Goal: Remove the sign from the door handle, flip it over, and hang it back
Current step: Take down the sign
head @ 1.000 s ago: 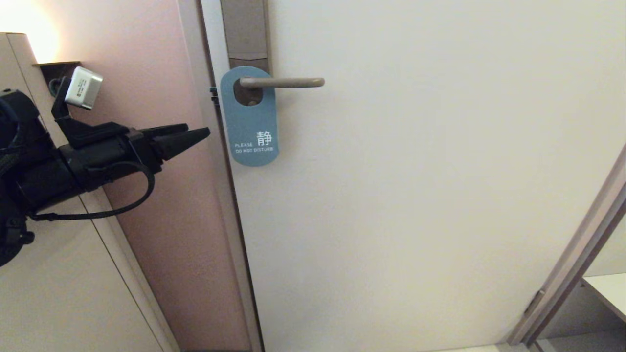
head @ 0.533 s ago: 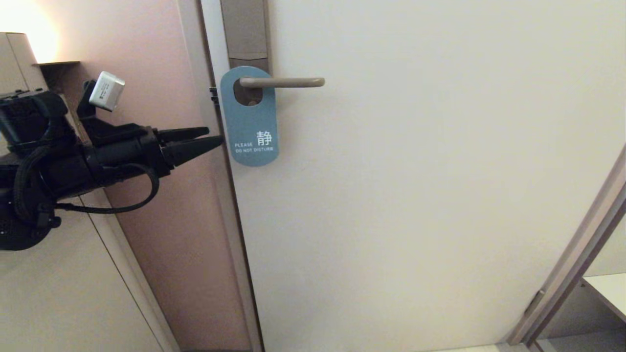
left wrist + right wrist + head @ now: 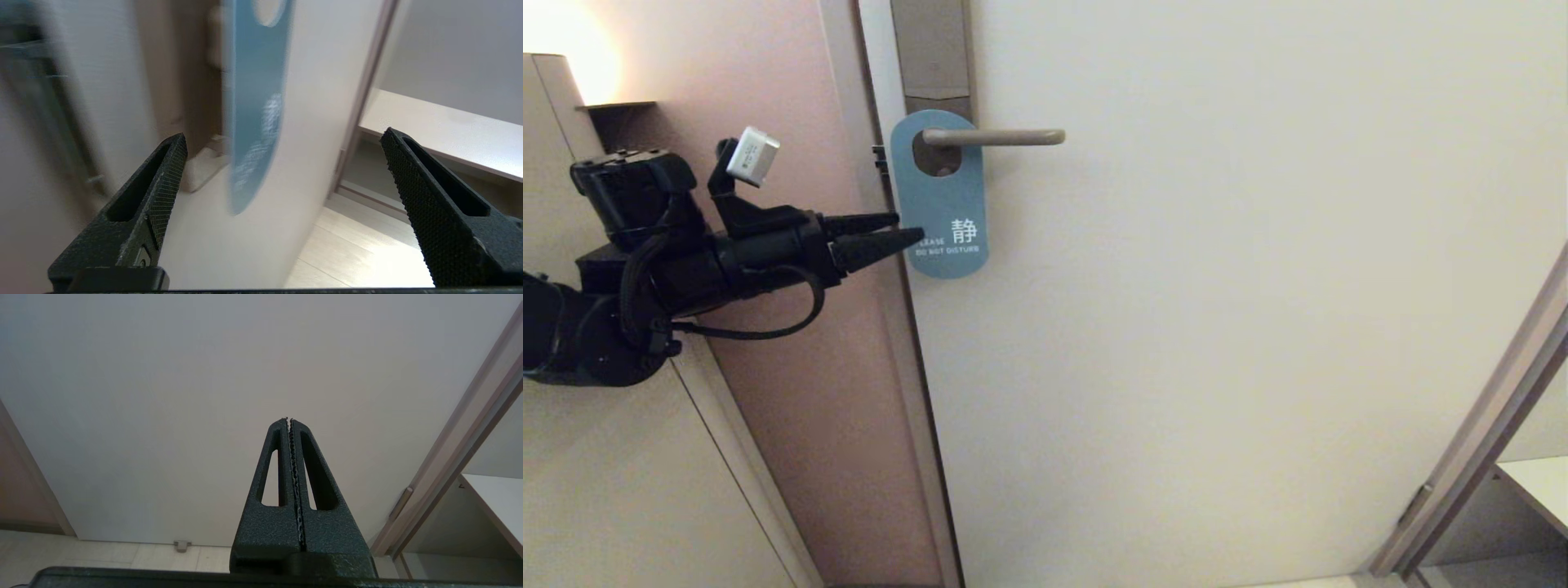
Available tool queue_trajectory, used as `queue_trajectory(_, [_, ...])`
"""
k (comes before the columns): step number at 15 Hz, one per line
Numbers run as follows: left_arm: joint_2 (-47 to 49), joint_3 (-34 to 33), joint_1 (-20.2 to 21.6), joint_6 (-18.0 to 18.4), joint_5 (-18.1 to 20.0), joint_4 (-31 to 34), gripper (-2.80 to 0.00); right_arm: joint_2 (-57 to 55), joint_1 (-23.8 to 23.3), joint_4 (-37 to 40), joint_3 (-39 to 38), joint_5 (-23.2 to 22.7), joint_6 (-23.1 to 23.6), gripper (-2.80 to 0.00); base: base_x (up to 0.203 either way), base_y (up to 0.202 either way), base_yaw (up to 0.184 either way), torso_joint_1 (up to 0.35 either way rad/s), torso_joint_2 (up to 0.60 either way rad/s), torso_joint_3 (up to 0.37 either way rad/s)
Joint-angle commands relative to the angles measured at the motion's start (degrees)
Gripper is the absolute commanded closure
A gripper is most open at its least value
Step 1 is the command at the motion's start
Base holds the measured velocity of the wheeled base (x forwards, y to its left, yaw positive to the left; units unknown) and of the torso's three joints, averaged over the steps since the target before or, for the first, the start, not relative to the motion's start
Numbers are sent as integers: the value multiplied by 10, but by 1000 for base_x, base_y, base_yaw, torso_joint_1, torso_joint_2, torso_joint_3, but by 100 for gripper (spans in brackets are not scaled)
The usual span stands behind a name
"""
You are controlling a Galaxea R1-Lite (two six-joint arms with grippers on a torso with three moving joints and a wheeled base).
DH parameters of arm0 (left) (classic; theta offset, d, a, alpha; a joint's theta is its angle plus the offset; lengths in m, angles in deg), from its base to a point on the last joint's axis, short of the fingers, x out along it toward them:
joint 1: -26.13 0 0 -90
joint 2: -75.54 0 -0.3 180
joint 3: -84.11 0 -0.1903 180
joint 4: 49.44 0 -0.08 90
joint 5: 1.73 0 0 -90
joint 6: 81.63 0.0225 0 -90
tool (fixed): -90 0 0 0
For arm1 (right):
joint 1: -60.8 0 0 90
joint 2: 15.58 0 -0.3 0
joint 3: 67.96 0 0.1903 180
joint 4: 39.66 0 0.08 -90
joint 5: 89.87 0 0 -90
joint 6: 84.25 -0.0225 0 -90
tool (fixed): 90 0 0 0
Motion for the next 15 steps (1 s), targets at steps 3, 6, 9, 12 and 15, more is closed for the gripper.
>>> queue_trajectory(3, [10, 2, -35, -1, 2, -3, -280, -1, 0, 0, 0, 0, 0, 0, 0, 0, 0, 0, 0, 0])
queue_trajectory(6, [19, 3, -46, -1, 0, -5, -280, -1, 0, 0, 0, -1, 0, 0, 0, 0, 0, 0, 0, 0])
queue_trajectory(9, [30, 19, -46, -1, 0, -7, -280, -1, 0, 0, 0, -1, 0, 0, 0, 0, 0, 0, 0, 0])
queue_trajectory(12, [54, 54, -46, -5, -1, -5, -280, -1, -1, 0, 0, 0, 0, 0, 0, 0, 0, 0, 0, 0])
queue_trajectory(15, [73, 88, -52, -21, -2, -7, -280, -1, 0, 0, 0, 0, 0, 0, 0, 0, 0, 0, 0, 0])
